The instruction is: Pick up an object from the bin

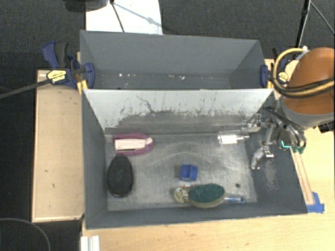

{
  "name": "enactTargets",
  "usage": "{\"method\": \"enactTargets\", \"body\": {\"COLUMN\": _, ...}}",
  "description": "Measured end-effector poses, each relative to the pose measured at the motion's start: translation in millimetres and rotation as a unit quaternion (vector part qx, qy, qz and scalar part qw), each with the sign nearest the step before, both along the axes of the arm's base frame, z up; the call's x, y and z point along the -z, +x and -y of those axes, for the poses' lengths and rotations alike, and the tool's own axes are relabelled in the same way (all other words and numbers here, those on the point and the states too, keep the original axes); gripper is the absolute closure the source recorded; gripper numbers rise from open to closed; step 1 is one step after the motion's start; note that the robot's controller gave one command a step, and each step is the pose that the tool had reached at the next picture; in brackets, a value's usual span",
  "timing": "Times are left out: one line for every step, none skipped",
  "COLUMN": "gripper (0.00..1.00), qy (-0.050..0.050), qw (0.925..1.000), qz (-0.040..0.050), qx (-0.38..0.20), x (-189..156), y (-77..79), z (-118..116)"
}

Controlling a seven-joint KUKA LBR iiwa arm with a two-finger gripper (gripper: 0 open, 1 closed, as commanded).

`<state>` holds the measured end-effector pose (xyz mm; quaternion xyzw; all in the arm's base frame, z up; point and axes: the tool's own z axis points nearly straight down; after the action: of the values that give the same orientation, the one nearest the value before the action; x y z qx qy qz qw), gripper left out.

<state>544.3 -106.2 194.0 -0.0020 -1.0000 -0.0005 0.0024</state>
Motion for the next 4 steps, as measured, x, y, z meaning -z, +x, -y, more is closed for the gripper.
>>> {"method": "enactTargets", "body": {"gripper": 0.00, "qy": -0.001, "qw": 0.9988, "qz": 0.0069, "qx": -0.049, "x": 102.8, "y": 40.6, "z": 15.0}}
{"method": "enactTargets", "body": {"gripper": 0.00, "qy": 0.001, "qw": 0.9999, "qz": 0.0065, "qx": 0.015, "x": 92.9, "y": 45.4, "z": -44.7}}
{"method": "enactTargets", "body": {"gripper": 0.00, "qy": -0.001, "qw": 0.9869, "qz": 0.0062, "qx": -0.161, "x": 78.3, "y": 49.5, "z": -13.4}}
{"method": "enactTargets", "body": {"gripper": 0.00, "qy": 0.000, "qw": 0.9879, "qz": 0.0065, "qx": -0.155, "x": 122.3, "y": 50.2, "z": 22.7}}
